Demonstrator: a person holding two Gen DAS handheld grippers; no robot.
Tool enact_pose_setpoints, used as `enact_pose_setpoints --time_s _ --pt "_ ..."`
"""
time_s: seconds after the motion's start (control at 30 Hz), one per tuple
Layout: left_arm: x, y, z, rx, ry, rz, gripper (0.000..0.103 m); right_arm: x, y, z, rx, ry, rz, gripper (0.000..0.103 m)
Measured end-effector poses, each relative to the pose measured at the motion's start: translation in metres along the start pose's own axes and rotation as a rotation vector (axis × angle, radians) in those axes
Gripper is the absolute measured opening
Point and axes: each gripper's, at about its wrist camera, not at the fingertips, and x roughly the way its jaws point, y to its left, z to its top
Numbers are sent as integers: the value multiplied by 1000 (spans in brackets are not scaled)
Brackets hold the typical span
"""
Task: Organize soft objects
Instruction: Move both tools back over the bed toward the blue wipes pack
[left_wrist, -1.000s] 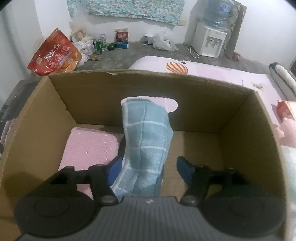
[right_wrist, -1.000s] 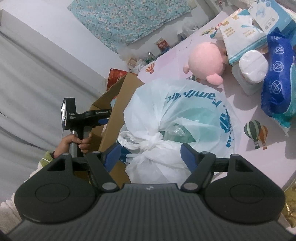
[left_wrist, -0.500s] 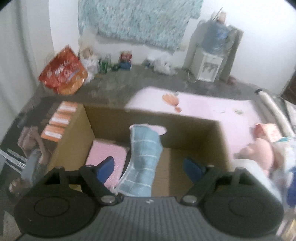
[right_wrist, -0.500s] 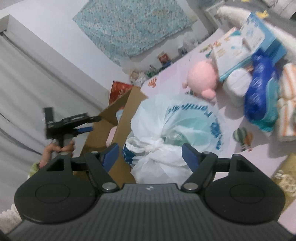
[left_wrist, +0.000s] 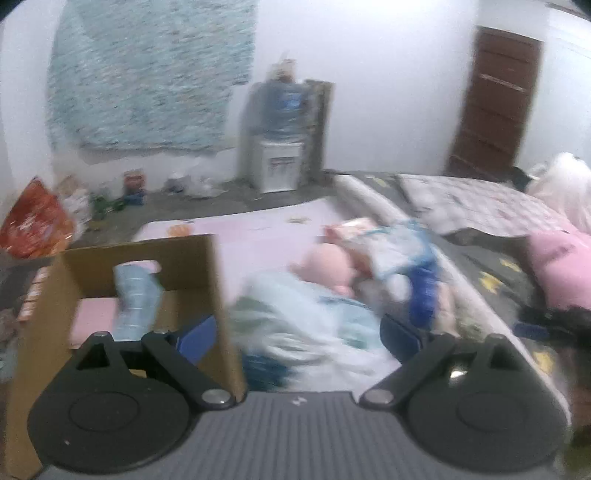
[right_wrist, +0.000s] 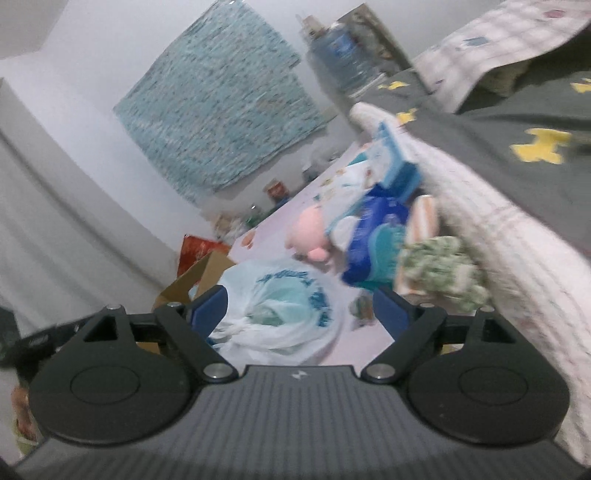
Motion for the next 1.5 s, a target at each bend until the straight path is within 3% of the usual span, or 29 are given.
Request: enact_pose_setpoints --time_s 0.27,0.4,0.67,0.8,0.9,1.07,1.17,1.43,1.5 --pt "35 -94 -50 131 75 -133 97 -11 -33 -21 70 10 -49 86" --pt "53 -120 -62 160 75 -175 97 -5 -46 -25 95 17 -57 86" --pt "100 -141 -43 177 34 -157 95 17 -47 2 61 -5 -60 85" --pt "133 -144 -20 146 55 -177 86 42 -52 29 58 -8 -75 77" --pt "164 -149 -6 157 80 -177 73 73 -59 52 52 36 -109 69" --pt "214 -155 4 145 175 -199 61 123 -76 75 54 170 -186 53" --pt "238 -156 5 141 220 -211 60 145 -83 79 49 229 -237 51" --pt "281 -164 7 164 306 -221 60 186 -99 80 81 339 -257 50" --pt "289 -165 9 157 316 -231 55 193 -104 80 101 349 -249 49"
